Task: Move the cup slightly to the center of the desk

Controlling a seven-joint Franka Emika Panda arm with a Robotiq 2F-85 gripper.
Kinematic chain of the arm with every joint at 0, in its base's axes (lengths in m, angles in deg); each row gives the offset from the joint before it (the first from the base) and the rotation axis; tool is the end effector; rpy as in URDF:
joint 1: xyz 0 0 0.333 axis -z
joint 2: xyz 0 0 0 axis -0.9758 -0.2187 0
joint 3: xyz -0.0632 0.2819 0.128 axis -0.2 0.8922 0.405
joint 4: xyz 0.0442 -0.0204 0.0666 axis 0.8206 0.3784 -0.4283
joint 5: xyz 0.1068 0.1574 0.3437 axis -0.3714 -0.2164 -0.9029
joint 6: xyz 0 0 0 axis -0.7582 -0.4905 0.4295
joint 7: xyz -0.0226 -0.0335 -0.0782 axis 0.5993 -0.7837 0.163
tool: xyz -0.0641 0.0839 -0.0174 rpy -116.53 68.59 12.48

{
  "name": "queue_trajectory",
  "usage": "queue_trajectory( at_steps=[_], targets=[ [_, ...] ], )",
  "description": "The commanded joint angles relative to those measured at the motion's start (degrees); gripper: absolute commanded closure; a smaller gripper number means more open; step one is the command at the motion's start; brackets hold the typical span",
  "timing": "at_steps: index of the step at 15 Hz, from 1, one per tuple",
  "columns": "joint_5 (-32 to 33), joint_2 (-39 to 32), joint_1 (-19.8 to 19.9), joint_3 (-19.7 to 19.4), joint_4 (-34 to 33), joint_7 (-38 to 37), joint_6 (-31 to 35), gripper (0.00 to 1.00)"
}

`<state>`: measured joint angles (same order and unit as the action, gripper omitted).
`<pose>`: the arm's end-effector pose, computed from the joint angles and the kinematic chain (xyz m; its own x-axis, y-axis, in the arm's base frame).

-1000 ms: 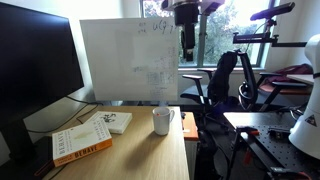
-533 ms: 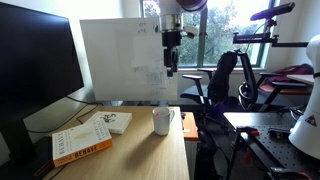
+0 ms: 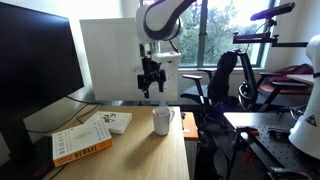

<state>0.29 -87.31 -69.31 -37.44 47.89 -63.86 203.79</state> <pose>0.5913 -0.1771 0.3022 0.7624 -0.6415 -0.0848 -0.6444 -0.7647 -0.0083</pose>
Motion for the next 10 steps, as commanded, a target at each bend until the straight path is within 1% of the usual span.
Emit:
queue_trajectory(
  at_steps=[1,3,6,8,10],
  targets=[
    [-3.51,-5.60,-0.73,-0.26,-6.25,-8.85,-3.17,0.00],
    [-5.37,-8.36,-1.18,-0.46,-8.41,-13.42,-3.21,0.00],
    [-8.05,-10.48,-1.37,-0.72,-9.32,-18.32,-2.42,0.00],
    [-9.45,-11.45,-0.95,-0.59,-9.60,-18.79,-1.51,0.00],
    [-9.97,-11.92,-0.54,-0.40,-9.36,-16.26,0.52,0.00]
  ],
)
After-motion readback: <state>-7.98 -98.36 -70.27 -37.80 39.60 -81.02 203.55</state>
